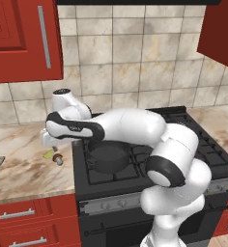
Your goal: Put the lemon wedge and mushroom in the pot. Retrieve the spatula and lightly stir the vegetables in the pot.
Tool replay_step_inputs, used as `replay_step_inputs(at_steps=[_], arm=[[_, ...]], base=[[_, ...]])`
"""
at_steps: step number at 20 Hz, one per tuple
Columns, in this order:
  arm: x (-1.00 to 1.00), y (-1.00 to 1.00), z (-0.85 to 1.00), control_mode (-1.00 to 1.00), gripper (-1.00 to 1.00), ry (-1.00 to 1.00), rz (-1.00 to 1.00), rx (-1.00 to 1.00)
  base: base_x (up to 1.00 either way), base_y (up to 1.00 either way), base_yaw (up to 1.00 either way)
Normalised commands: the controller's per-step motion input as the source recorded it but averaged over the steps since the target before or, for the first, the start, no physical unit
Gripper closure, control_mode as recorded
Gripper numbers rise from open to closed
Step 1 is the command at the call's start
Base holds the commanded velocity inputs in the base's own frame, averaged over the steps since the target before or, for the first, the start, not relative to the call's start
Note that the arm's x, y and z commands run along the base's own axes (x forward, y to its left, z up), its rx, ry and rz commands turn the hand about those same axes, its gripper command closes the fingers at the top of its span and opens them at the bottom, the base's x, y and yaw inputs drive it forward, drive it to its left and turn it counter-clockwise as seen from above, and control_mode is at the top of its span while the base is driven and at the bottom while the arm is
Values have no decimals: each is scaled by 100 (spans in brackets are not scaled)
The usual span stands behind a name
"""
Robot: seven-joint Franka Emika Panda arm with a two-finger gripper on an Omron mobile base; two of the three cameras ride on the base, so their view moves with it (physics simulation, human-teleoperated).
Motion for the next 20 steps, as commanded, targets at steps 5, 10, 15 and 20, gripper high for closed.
replay_step_inputs(at_steps=[5, 10, 15, 20], arm=[[10, 28, -63, -100, -100, -5, 0, 0], [2, 12, -56, -100, -100, -10, 0, 0], [42, 10, -41, -100, -100, -2, 0, 0], [44, 13, -20, -100, -100, 0, 0, 0]], base=[[0, 0, 0], [0, 0, 0], [0, 0, 0], [0, 0, 0]])
